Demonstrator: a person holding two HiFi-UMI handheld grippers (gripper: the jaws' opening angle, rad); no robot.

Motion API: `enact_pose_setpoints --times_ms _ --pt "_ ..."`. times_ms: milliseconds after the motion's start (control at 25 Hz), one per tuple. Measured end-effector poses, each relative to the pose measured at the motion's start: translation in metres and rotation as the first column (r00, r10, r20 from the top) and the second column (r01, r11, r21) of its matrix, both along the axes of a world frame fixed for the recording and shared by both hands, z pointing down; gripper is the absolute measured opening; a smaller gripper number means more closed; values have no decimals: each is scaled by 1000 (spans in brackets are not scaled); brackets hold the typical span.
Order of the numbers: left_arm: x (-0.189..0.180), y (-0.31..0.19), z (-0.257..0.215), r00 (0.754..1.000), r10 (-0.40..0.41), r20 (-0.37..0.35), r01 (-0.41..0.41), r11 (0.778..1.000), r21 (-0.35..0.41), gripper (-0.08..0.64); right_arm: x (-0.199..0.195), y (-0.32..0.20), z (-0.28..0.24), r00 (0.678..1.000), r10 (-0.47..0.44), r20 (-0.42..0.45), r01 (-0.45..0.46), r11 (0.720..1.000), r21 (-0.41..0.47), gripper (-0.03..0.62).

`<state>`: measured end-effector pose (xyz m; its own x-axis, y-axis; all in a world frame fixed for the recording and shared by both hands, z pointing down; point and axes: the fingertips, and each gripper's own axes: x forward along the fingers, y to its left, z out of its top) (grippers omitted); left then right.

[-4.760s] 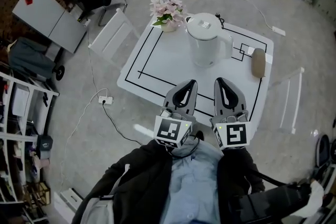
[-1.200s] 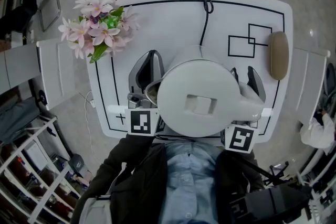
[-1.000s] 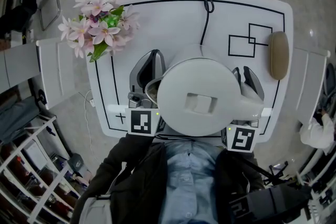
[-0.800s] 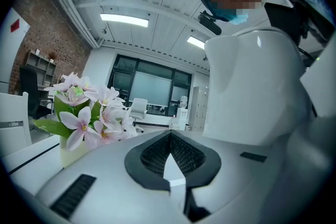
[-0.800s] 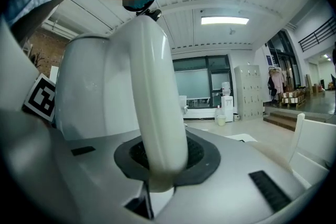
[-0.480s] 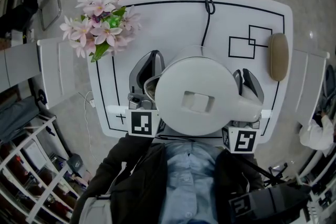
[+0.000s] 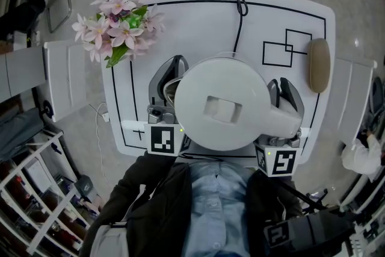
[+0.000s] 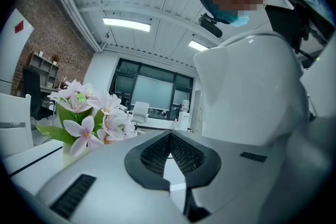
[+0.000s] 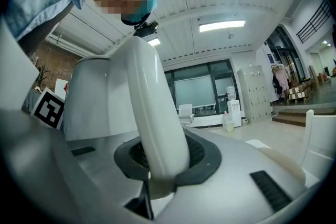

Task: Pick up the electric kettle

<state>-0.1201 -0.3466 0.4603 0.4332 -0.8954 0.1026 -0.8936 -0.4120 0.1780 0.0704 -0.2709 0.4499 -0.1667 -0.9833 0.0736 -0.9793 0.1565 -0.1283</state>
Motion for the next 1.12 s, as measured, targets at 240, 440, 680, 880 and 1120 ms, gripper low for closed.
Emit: enact_pose_setpoints --times_ms 240,440,680,880,1120 --pt "-3 4 -10 1000 -7 -3 7 1000 22 5 -3 2 -12 999 -20 38 18 999 40 67" --pt "-6 12 -22 1000 -15 -17 16 999 38 5 -8 6 -29 996 -53 66 47 995 89 64" --pt "-13 23 -42 999 -46 -18 47 996 71 5 -13 16 -52 994 -87 61 77 986 147 47" --pt "-14 37 -65 998 -46 -42 51 991 123 5 -15 27 -72 992 -113 57 101 977 189 38" --pt "-19 56 -98 996 -71 -60 80 981 175 5 -19 40 -102 988 -147 51 131 964 232 38"
